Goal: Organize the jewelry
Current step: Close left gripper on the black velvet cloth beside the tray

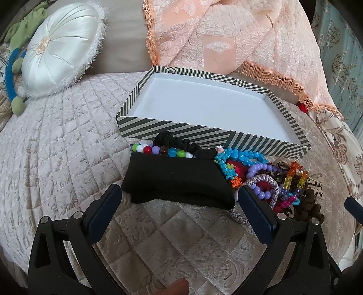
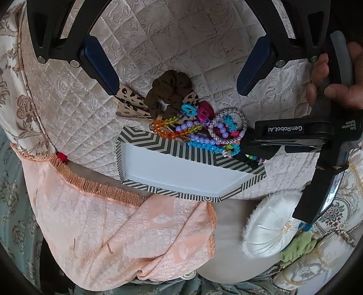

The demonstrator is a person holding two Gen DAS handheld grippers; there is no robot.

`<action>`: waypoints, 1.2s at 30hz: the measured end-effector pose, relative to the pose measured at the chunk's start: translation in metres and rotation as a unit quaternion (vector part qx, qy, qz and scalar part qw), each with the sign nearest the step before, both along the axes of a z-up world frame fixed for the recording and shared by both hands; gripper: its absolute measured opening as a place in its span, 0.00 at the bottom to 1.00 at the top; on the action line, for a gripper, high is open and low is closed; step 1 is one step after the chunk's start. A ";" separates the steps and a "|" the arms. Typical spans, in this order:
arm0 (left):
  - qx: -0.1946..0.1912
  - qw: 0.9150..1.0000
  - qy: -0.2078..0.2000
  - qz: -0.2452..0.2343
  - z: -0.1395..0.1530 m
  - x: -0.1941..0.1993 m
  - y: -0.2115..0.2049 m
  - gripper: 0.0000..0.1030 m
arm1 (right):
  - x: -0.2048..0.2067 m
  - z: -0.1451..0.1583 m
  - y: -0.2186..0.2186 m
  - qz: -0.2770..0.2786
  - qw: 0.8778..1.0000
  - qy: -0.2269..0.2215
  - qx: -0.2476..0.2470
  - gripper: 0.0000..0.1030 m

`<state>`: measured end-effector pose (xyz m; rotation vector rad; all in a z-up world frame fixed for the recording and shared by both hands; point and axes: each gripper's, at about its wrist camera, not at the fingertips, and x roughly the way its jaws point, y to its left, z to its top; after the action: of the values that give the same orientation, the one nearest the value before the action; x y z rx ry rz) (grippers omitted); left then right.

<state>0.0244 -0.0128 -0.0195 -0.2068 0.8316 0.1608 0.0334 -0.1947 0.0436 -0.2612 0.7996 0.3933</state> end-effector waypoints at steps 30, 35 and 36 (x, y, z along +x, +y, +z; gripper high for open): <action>-0.002 1.000 0.008 -0.025 -0.004 0.002 -0.008 1.00 | -0.004 -0.002 0.001 0.006 1.000 -0.001 0.003 1.00; -0.002 1.000 0.009 -0.018 -0.002 0.000 -0.006 1.00 | -0.003 -0.003 -0.002 0.006 1.000 0.004 0.026 1.00; 0.000 1.000 0.012 -0.017 -0.002 0.000 -0.006 1.00 | -0.002 -0.004 -0.003 0.004 0.999 0.008 0.031 1.00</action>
<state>0.0246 -0.0189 -0.0219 -0.1912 0.8582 0.1312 0.0311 -0.1973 0.0401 -0.2033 0.8004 0.4278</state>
